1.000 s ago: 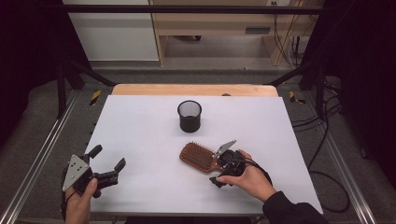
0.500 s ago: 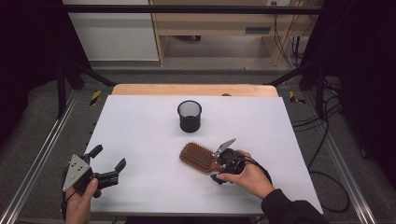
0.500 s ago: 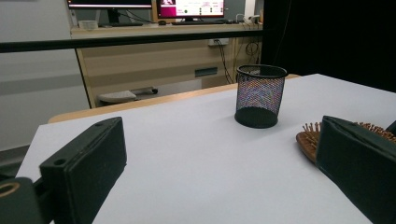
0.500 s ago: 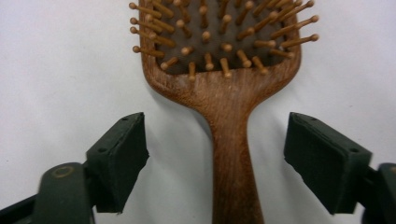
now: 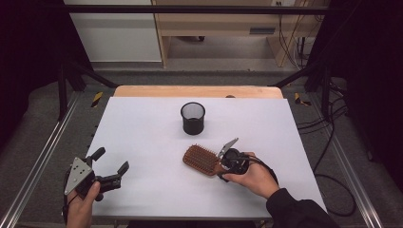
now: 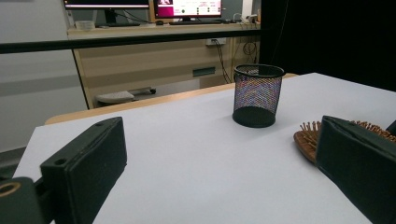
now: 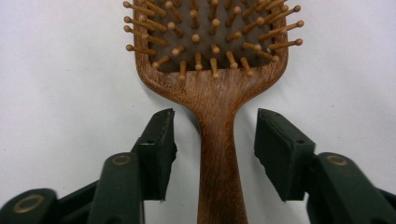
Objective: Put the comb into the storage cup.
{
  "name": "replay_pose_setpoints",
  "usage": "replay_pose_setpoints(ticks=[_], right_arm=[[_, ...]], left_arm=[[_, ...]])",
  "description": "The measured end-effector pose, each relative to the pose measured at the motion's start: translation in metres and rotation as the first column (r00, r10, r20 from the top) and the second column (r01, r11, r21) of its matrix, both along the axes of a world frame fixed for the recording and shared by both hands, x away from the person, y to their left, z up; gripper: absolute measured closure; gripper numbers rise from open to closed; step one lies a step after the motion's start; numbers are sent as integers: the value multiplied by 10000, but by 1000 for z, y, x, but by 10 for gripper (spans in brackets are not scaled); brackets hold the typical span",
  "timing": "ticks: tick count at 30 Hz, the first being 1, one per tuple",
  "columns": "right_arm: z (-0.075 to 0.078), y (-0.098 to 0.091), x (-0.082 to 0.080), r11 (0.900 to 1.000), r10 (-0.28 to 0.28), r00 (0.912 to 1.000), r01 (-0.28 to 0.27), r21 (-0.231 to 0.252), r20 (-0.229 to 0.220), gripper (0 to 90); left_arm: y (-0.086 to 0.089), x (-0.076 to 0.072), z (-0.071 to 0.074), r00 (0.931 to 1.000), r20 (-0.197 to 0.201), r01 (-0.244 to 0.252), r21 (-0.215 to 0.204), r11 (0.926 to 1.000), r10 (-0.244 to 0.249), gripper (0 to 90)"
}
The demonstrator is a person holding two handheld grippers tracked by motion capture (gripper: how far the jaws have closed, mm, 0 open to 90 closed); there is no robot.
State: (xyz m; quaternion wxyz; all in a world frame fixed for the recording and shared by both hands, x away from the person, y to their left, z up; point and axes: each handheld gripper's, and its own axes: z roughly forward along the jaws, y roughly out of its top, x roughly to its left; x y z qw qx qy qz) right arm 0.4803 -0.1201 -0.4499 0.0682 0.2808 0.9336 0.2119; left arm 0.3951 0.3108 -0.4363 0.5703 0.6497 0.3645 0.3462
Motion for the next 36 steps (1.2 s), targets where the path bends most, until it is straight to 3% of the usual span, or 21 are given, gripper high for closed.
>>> replay_pose_setpoints(ticks=[9,15,28,36], right_arm=[[-2,4,1,9988,343,9994,-345,-347,-88,608],[-2,4,2,9984,282,9994,-292,-494,-194,670],[1,15,10,9902,212,9966,-319,-1361,-795,705],[0,15,4,9906,357,9986,-404,-1309,-386,728]], left_arm=[[0,0,0,10000,-6,1,1,10000,-1,25],[0,0,0,10000,-1,0,8,10000,0,25],[0,0,1,10000,39,-19,89,10000,18,25],[1,0,1,10000,47,-65,18,10000,65,25]])
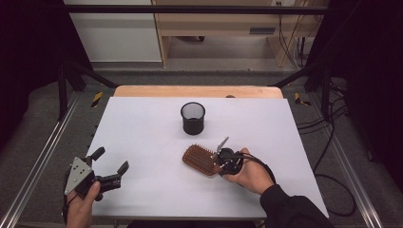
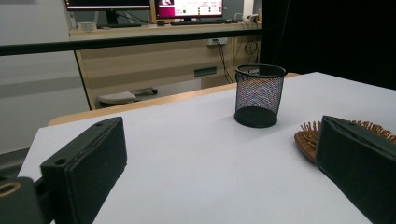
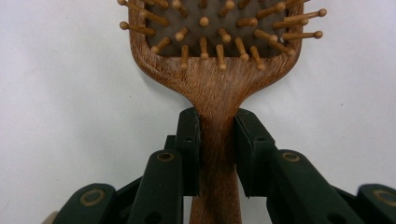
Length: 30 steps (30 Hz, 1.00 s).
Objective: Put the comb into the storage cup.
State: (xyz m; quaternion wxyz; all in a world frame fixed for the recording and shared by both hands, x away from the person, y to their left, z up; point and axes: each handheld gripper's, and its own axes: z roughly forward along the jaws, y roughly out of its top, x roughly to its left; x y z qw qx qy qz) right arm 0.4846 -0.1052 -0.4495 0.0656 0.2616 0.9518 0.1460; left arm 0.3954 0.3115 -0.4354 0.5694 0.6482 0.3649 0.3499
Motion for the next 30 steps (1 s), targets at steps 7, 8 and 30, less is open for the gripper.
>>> replay_pose_setpoints(ticks=[7,8,30], right_arm=[[2,-5,-12,9969,-30,9956,-44,787,939,728],[3,-7,-13,9950,-106,9947,4,997,1025,728],[29,-38,-28,8850,-1734,9447,255,4649,2783,728]], left_arm=[[2,0,0,9999,-25,-124,-72,9999,123,25],[2,0,0,9999,-20,-122,-58,9999,122,25],[-12,13,-1,9979,-634,11,-1576,9875,-113,31]])
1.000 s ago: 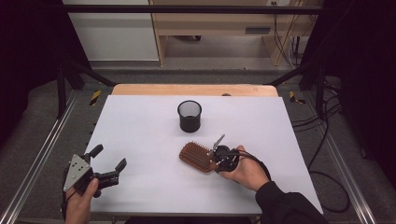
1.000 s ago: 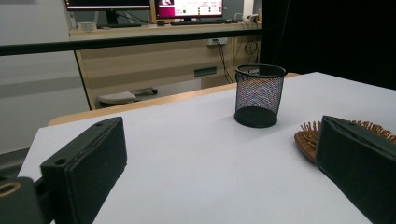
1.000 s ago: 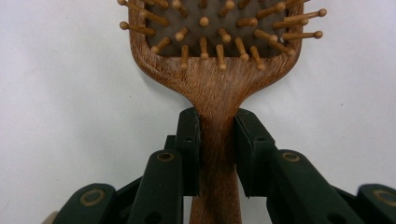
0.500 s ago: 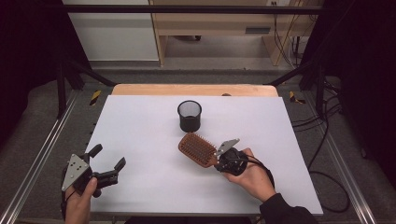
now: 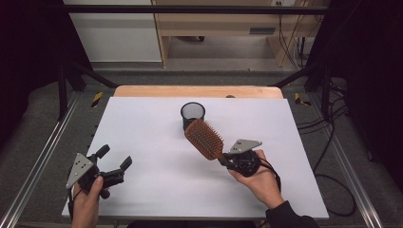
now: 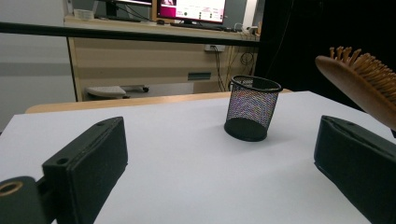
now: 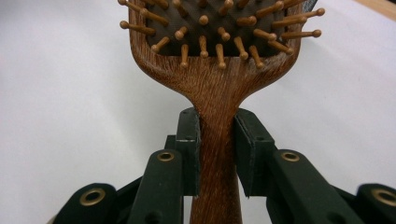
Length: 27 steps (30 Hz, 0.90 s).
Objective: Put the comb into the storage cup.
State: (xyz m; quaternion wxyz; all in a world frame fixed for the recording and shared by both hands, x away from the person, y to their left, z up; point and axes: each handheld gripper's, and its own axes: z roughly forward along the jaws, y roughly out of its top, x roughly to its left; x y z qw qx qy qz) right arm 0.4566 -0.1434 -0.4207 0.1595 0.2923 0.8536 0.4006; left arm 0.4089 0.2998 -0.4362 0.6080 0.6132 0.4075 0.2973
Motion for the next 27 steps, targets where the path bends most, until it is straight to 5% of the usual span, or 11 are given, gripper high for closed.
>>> replay_pose_setpoints(ticks=[3,6,8,10,13,15,23,27], right_arm=[[2,-2,-3,9998,-77,9995,71,185,306,729],[3,-4,-6,9980,-147,9988,118,621,463,729],[4,-4,-6,9968,-145,9978,93,794,651,729],[5,-3,-8,9950,-202,9971,128,995,737,729],[7,0,-8,9919,-168,9963,60,1270,844,729],[7,3,-9,9902,-193,9960,70,1398,871,729],[8,11,-9,9864,-97,9941,-82,1643,1081,729],[10,13,-9,9835,-46,9934,-163,1801,1148,729]], left_arm=[[-8,4,1,9998,-132,157,122,9998,-156,33],[-18,10,4,9978,-379,532,-293,9982,-543,33],[-27,13,9,9976,-226,651,-112,9978,-653,36],[-34,15,14,9954,-332,878,-560,9946,-898,36],[-50,18,23,9922,-144,1233,-443,9914,-1240,36],[-60,21,28,9859,-342,1602,-880,9832,-1637,36],[-97,29,45,9714,-48,2363,-716,9690,-2373,36],[-106,33,51,9621,-226,2686,-892,9591,-2716,36]])
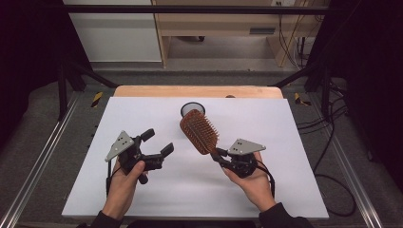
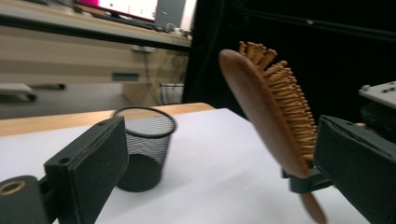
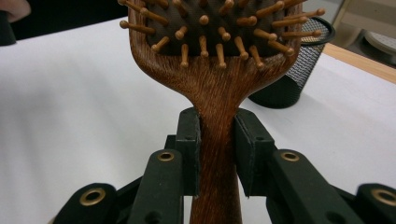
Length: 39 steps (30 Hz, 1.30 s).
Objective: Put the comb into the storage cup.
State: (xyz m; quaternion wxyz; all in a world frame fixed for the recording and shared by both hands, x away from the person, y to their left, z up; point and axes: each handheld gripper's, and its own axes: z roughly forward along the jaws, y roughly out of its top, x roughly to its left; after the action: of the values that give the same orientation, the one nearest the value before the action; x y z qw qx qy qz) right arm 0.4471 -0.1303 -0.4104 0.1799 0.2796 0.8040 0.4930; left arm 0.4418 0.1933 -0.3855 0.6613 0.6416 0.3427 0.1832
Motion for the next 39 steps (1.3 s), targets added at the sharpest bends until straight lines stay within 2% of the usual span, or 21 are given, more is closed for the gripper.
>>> replay_pose_setpoints(ticks=[1,7,10,14,17,19,21,24,26,30,34,39], right_arm=[[1,0,0,10000,-40,10000,40,28,35,729],[4,2,0,9997,-51,9999,47,257,141,729],[6,4,1,9993,-40,9997,30,371,261,729],[9,6,-1,9988,-29,9989,7,484,458,729],[9,7,-2,9975,-94,9986,58,698,515,729],[10,8,-5,9969,-109,9965,43,787,833,729],[12,9,-7,9970,-125,9954,52,769,948,729],[11,8,-7,9968,-159,9948,79,797,1006,729],[12,8,-8,9962,-125,9945,34,870,1038,729],[13,10,-9,9958,-116,9937,13,913,1116,729],[10,13,-9,9966,-65,9936,-27,822,1124,729],[7,15,-9,9974,-51,9935,-31,721,1136,729]], left_arm=[[-2,0,2,10000,29,19,78,10000,-19,35],[-13,-3,14,9994,88,341,-65,9994,-340,32],[-20,-3,22,9988,133,478,97,9988,-480,32],[-27,-4,32,9975,152,682,98,9976,-683,34],[-33,-5,37,9976,235,637,344,9974,-646,32],[-36,-6,38,9981,321,506,465,9976,-521,28],[-39,-6,37,9982,219,548,209,9983,-553,27],[-44,-5,34,9988,99,467,198,9987,-470,25],[-46,-4,34,9984,-180,532,-142,9985,-535,26],[-49,-1,35,9986,-319,414,-209,9989,-421,28],[-51,4,40,9964,-519,633,-785,9949,-674,31],[-57,9,48,9953,-624,705,-665,9953,-747,44]])
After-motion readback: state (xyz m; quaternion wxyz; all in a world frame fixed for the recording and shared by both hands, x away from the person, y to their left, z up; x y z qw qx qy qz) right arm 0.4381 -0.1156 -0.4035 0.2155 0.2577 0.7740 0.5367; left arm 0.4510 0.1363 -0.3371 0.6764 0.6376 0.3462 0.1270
